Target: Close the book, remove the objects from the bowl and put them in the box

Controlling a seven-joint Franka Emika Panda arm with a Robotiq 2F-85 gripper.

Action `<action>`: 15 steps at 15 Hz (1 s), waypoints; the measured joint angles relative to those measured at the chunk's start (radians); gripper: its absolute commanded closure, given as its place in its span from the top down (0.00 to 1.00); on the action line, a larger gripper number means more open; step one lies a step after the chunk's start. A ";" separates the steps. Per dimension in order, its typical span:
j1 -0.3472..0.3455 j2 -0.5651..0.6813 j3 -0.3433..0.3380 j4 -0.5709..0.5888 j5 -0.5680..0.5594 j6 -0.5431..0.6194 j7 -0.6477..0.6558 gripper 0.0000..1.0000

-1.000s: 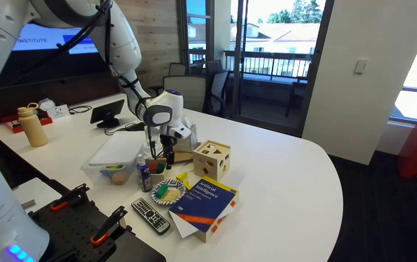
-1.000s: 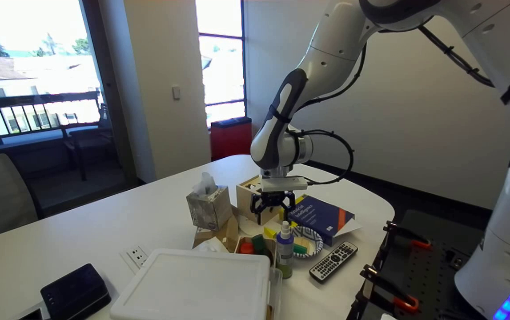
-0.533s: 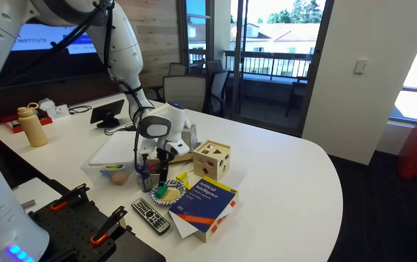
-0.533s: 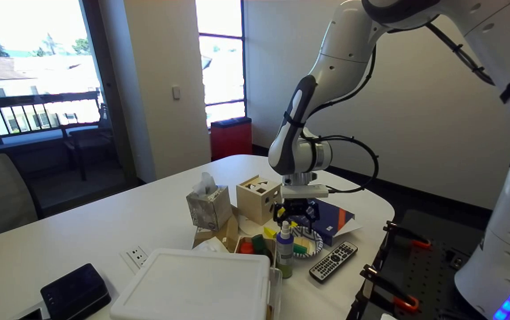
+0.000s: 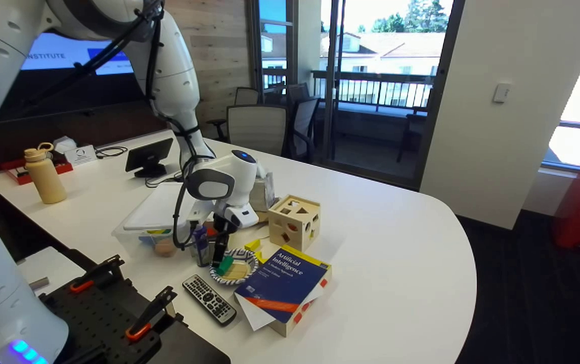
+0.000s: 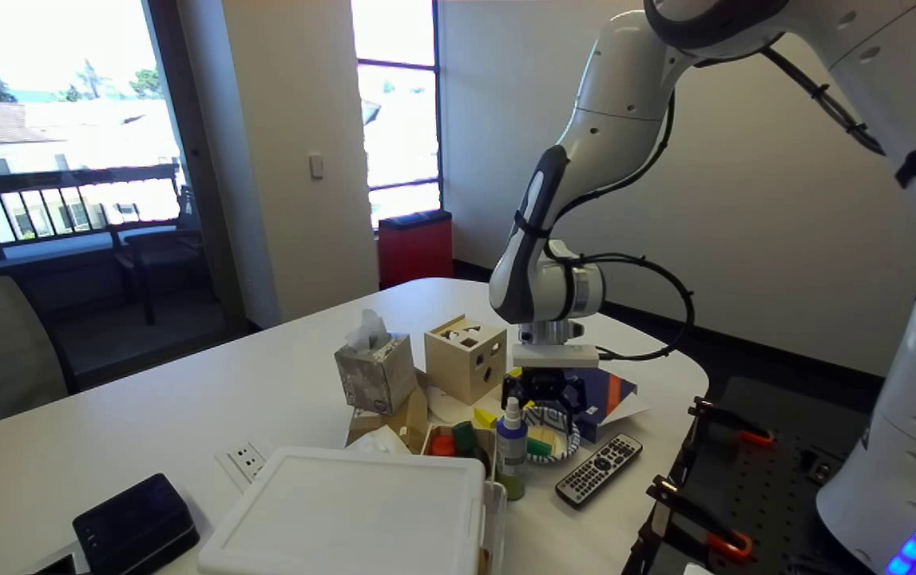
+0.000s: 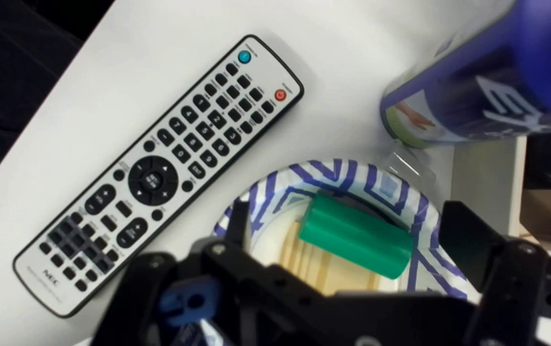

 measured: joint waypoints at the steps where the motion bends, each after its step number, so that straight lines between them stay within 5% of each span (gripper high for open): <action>1: 0.000 0.006 0.000 0.000 0.004 0.006 0.005 1.00; 15: 0.003 0.109 -0.001 0.094 0.006 0.051 0.050 1.00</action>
